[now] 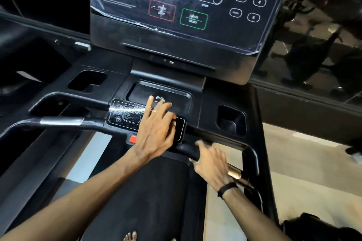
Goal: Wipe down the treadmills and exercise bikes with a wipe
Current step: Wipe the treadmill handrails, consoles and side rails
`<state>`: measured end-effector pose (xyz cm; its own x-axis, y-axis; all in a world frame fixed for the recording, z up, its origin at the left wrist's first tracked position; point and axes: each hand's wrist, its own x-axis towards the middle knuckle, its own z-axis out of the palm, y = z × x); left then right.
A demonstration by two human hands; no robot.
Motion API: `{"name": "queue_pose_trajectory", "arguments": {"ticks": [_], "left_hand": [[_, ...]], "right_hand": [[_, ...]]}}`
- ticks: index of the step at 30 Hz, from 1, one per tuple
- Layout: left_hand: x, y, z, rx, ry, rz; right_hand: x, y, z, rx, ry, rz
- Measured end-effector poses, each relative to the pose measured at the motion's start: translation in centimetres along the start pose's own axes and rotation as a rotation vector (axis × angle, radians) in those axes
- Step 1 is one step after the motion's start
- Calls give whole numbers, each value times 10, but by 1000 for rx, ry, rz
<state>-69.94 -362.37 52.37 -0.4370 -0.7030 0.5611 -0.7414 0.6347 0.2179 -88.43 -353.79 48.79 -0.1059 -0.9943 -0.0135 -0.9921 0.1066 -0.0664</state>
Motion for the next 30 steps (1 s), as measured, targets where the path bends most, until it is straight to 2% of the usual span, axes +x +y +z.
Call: {"name": "queue_pose_trajectory", "arguments": {"ticks": [4,9,16,23,27,30], "left_hand": [[-16,-5,-6,-4,-21,-6],[-27,1,-9,-6,-35,-16],[-24,23,-4,-41,-73,64],[-17,39,3,-88,-70,122],[-20,47,4,-120,-81,149],[-22,49,4,-135,-77,153]], "right_hand": [[20,-47,-10,-78,-18,-38],[20,-51,-14,-98,-37,-1],[14,-42,-10,18,79,-49],[-16,8,20,8,210,67],[-42,59,36,51,210,159],[-61,86,39,109,195,124]]}}
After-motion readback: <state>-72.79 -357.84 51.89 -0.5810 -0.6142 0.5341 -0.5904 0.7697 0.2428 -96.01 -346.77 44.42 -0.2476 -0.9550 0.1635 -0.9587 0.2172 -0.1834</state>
